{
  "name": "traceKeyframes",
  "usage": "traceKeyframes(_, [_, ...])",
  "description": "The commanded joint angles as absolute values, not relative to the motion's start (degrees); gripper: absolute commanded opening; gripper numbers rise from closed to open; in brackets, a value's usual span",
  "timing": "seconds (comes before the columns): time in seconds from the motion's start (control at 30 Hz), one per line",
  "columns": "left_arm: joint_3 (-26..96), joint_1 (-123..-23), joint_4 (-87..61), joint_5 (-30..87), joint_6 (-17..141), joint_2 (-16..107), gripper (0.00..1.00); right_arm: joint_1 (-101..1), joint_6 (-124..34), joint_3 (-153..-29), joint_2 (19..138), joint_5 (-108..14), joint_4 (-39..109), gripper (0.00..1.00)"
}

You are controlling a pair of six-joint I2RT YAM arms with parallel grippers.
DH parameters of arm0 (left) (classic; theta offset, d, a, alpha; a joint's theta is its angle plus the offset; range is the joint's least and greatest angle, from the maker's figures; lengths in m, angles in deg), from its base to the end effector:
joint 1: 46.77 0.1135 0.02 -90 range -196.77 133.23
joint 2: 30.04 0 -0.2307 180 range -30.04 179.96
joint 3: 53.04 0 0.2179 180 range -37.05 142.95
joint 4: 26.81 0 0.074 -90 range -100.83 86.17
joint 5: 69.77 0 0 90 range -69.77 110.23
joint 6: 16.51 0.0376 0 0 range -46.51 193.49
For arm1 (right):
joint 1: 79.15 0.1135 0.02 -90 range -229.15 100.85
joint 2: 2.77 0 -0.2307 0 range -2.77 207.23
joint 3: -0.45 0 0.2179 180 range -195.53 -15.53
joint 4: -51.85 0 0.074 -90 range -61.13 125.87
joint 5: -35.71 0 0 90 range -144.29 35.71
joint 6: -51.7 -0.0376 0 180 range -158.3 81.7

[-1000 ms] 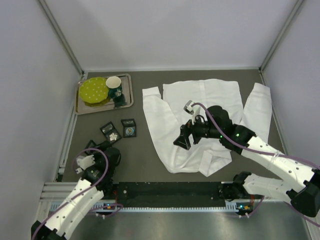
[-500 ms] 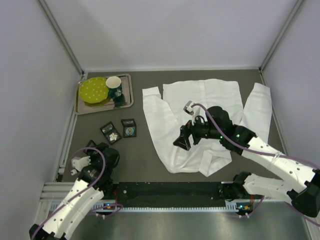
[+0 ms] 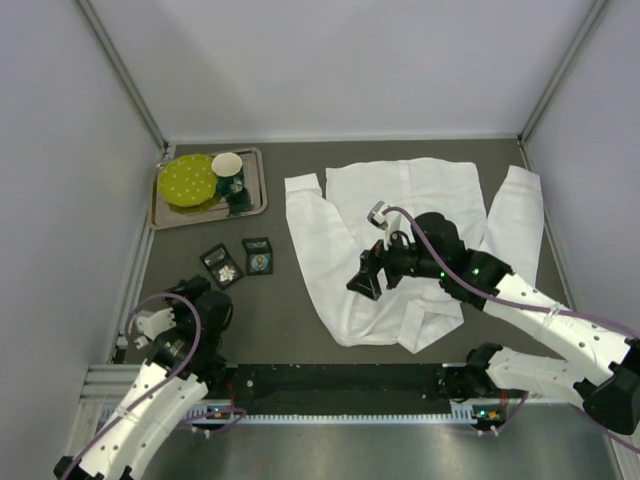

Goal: Remove the brooch from the garment
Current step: Place the brooch in the brooch box, then reset both arms

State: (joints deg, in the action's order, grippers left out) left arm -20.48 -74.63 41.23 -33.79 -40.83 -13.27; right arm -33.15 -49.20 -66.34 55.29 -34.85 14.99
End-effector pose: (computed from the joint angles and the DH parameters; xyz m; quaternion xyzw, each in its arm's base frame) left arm 0.0740 -0.0047 0.1634 -0.6845 0.5136 -0.1334 0.4999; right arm 0.1368 0.1597 0.2907 -0.3377 0.7799 0.3687 0.3765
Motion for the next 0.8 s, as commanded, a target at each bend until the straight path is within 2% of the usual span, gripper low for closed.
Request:
traceKeyframes(0.0, [-12.98,-74.37,31.04,-35.50,-37.45,-11.51,0.84,-33.53,-49.03,-69.23,54.53,-36.10,14.95,0.85])
traceKeyframes(0.2, [-5.51,-74.46,21.71,-33.74,-18.64,-6.67,0.86,-35.91,-49.82,-69.41,54.53,-38.82,13.64,0.85])
traceKeyframes(0.3, [-4.36,-74.37,9.51,-31.20,-4.51,-4.48,0.86,-37.66,-50.95,-69.58,53.74,-39.44,13.29,0.86])
traceKeyframes(0.43, [3.18,-74.28,-1.59,-25.14,24.18,6.21,0.89,-40.74,-52.63,-68.53,50.85,-40.05,12.32,0.86])
traceKeyframes(0.57, [17.23,-74.37,1.39,-12.25,36.74,18.10,0.89,-44.60,-53.25,-67.83,46.02,-45.30,9.16,0.89])
traceKeyframes(0.77, [19.72,-74.28,-9.50,7.71,45.71,26.02,0.90,-47.69,-55.96,-68.44,36.35,-56.81,1.60,0.97])
